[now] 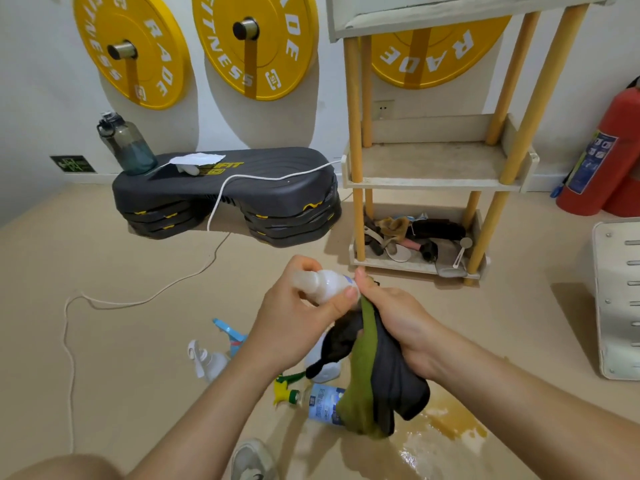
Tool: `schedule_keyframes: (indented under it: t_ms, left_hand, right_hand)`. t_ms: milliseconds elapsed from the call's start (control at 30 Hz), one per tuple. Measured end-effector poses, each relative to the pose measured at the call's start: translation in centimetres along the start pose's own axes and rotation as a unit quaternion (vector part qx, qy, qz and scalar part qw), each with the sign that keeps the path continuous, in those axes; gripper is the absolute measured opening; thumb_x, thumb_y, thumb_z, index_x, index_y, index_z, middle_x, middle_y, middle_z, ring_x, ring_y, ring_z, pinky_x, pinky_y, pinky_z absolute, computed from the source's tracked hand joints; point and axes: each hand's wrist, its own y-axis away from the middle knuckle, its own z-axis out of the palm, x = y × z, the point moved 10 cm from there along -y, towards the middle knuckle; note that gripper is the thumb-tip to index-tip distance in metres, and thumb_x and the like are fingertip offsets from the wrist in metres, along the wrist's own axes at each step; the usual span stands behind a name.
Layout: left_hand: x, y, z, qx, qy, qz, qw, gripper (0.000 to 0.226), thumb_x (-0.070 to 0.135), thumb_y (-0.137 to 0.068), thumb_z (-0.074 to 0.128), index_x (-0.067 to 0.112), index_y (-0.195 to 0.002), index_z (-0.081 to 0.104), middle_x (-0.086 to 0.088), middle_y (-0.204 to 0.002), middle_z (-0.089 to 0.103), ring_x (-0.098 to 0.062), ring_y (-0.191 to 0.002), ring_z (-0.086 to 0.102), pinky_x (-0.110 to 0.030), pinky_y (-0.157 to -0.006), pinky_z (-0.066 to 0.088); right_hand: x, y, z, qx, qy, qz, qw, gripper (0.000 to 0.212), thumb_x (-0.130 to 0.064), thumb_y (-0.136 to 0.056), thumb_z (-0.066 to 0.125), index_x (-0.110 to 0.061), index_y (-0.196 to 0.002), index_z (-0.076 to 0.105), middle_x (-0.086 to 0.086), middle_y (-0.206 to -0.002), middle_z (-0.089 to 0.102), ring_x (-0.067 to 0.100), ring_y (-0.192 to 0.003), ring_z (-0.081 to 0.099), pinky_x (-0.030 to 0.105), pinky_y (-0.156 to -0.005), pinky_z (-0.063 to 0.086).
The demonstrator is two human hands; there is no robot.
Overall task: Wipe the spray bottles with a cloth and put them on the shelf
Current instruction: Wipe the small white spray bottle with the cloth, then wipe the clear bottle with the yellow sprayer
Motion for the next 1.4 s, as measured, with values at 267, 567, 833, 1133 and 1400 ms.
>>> schedule_keyframes:
  t_ms: [267, 567, 833, 1133, 1400]
  left_hand:
    - [-2.1, 2.1, -4.1, 0.059, -0.014, -0.036, 0.998, 0.019, 0.021, -0.076, 0.081, 0.023, -0.088, 0.066, 0.007, -0.077, 0.069, -0.004, -0.064, 0.058, -0.012, -0.054, 0.043]
    - [-7.8, 5.2, -4.7, 0.015, 0.110, -0.114, 0.987, 0.038, 0.003, -0.075, 0.081, 0.017, -0.110, 0.072, 0.005, -0.099, 0.072, -0.007, -0.083, 0.067, -0.018, -0.067, 0.051]
    - [-15.7, 8.1, -5.2, 0.102, 0.193, -0.197, 0.956, 0.033, 0.012, -0.080, 0.079, 0.021, -0.111, 0.073, 0.001, -0.094, 0.076, -0.016, -0.088, 0.070, -0.022, -0.076, 0.053]
    - [-22.3, 9.5, -2.1, 0.125, 0.221, -0.256, 0.933, 0.036, 0.022, -0.078, 0.081, 0.021, -0.114, 0.074, -0.002, -0.101, 0.076, -0.022, -0.092, 0.072, -0.036, -0.083, 0.060]
    - [-32.8, 10.6, -3.2, 0.197, 0.036, -0.352, 0.914, 0.031, 0.043, -0.077, 0.076, 0.029, -0.103, 0.074, 0.004, -0.104, 0.073, -0.019, -0.097, 0.067, -0.038, -0.089, 0.054]
  right_hand:
    - [-0.2, -2.2, 1.0, 0.032, 0.135, -0.099, 0.985, 0.042, -0.039, -0.090, 0.068, 0.002, -0.091, 0.074, 0.019, -0.077, 0.066, 0.024, -0.068, 0.058, 0.035, -0.066, 0.045]
    - [4.3, -2.5, 6.8, -0.162, 0.128, 0.060, 0.977, 0.035, -0.038, -0.097, 0.060, -0.004, -0.105, 0.065, 0.014, -0.076, 0.063, 0.015, -0.051, 0.052, 0.027, -0.052, 0.047]
    - [6.4, -6.0, 8.5, -0.108, 0.400, -0.056, 0.908, 0.074, -0.078, -0.082, 0.049, -0.005, -0.087, 0.064, 0.013, -0.082, 0.068, 0.031, -0.080, 0.065, 0.043, -0.082, 0.052]
    - [9.8, -8.0, 8.1, -0.068, 0.519, -0.037, 0.851, 0.054, -0.050, -0.100, 0.048, -0.015, -0.061, 0.031, 0.004, -0.065, 0.035, 0.021, -0.062, 0.040, 0.035, -0.063, 0.035]
    - [12.0, -9.1, 5.8, -0.111, 0.643, -0.017, 0.757, 0.044, -0.043, -0.094, 0.057, -0.006, -0.070, 0.050, 0.007, -0.072, 0.055, 0.025, -0.068, 0.055, 0.041, -0.067, 0.044]
